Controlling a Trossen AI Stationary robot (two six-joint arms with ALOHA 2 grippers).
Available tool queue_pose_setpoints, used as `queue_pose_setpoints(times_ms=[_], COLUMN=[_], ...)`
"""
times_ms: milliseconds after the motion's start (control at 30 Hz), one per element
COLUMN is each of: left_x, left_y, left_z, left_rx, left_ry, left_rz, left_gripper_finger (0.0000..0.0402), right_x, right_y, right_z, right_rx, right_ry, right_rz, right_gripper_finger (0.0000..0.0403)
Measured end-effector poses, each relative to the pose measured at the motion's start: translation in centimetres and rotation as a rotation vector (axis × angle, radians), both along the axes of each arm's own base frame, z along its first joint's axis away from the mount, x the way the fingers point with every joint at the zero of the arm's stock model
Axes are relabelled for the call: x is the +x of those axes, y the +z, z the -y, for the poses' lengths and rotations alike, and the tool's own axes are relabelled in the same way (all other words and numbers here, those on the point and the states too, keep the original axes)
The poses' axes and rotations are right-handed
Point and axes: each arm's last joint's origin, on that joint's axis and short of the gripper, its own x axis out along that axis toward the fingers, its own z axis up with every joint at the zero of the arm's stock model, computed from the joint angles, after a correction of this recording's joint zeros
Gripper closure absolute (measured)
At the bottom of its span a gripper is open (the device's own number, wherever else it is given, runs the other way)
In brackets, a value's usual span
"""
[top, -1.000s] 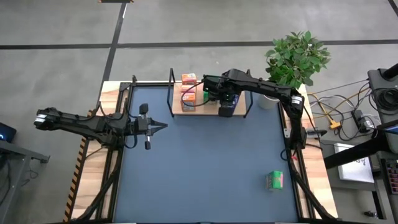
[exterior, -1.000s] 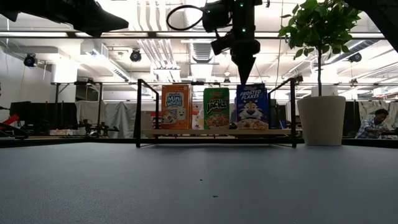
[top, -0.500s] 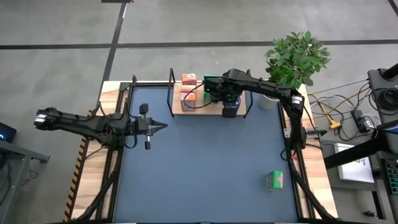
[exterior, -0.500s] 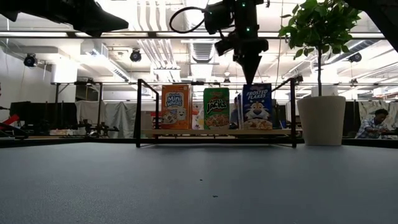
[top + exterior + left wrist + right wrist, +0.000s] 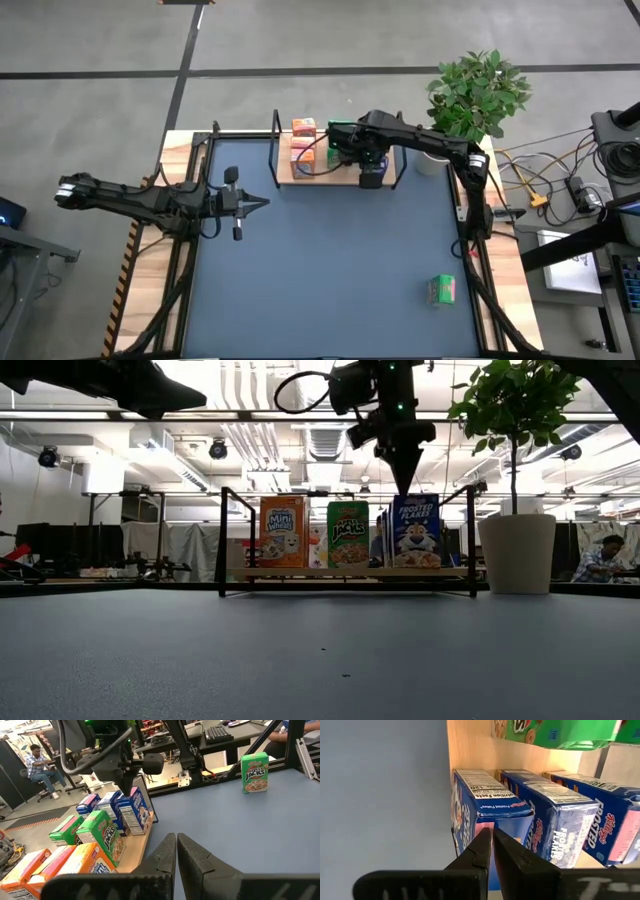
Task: Stack cereal on shelf
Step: Put the blue cereal box on the shelf
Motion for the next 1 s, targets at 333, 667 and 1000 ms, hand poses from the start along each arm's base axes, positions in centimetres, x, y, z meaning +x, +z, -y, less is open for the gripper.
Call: queue_pose_setpoints(times_ms=[333, 667, 1000], left_x=[0.0, 0.0, 0.0], left_y=[0.0, -0.2, -0.2], left_z=[0.0, 0.0, 0.0], left_rx=[0.0, 0.002, 0.003], left_ry=[0.0, 0.0, 0.0], left_rz=[0.0, -0.016, -0.024], left_gripper_finger=[0.0402, 0.0402, 0.0402], right_x=[0.6, 1.4, 1.2], right_y=[2.6, 2.1, -2.3], right_z=[-1.4, -5.2, -6.2], right_rx=[-0.028, 0.019, 0.047], right_ry=[0.002, 0.005, -0.01], right_rz=[0.1, 0.098, -0.048], right_gripper_finger=[0.039, 0.039, 0.039])
